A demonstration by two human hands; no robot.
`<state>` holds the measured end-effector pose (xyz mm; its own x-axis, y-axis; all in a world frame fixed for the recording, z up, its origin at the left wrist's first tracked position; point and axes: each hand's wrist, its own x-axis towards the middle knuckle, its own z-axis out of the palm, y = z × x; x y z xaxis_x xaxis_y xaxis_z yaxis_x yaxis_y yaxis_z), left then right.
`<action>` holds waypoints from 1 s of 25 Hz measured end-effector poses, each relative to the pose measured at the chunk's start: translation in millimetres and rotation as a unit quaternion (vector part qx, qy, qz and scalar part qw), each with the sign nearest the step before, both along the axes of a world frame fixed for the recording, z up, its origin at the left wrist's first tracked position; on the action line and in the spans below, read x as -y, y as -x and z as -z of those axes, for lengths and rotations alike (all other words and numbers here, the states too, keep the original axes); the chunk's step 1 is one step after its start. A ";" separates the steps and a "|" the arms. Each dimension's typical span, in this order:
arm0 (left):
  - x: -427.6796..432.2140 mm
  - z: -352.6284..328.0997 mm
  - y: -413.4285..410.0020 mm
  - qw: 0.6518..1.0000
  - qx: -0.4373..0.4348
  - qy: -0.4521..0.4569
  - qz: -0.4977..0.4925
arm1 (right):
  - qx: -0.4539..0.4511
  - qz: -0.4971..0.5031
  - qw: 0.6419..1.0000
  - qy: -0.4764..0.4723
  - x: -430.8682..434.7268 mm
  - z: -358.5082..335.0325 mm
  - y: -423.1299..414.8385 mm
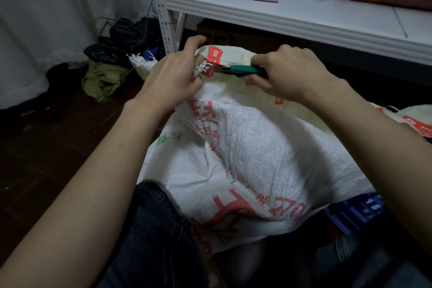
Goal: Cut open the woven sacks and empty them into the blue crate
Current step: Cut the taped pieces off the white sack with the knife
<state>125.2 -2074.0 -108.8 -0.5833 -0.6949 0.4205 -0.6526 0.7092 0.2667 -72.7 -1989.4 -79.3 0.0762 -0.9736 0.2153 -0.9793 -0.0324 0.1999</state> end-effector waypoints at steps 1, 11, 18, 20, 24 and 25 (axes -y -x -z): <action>0.1 0.5 -0.8 1.000 -0.004 -0.006 -0.002 | 0.013 -0.011 1.000 0.003 -1.3 -2.5 1.6; 0.0 1.7 -0.9 1.000 -0.003 -0.011 0.003 | 0.050 -0.027 0.996 0.069 -0.8 -5.1 -0.2; 1.7 2.6 -0.3 1.000 -0.007 -0.006 0.005 | 0.035 -0.034 0.996 0.069 -0.7 -4.3 -3.5; 1.9 2.5 -0.8 1.000 -0.006 -0.008 0.003 | 0.027 -0.032 0.997 0.067 -1.5 -4.8 -4.3; -1.4 0.6 0.3 0.999 0.033 0.013 -0.012 | 0.006 -0.013 0.998 0.056 -1.0 -6.1 -10.7; -3.6 -0.2 1.5 0.999 0.048 0.021 -0.013 | -0.001 -0.003 0.999 0.050 -1.3 -5.8 -13.5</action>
<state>123.7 -2070.4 -108.6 -0.6049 -0.6931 0.3920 -0.6920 0.7011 0.1720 -59.2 -1988.1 -73.5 0.0823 -0.9466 0.3116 -0.9786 -0.0175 0.2053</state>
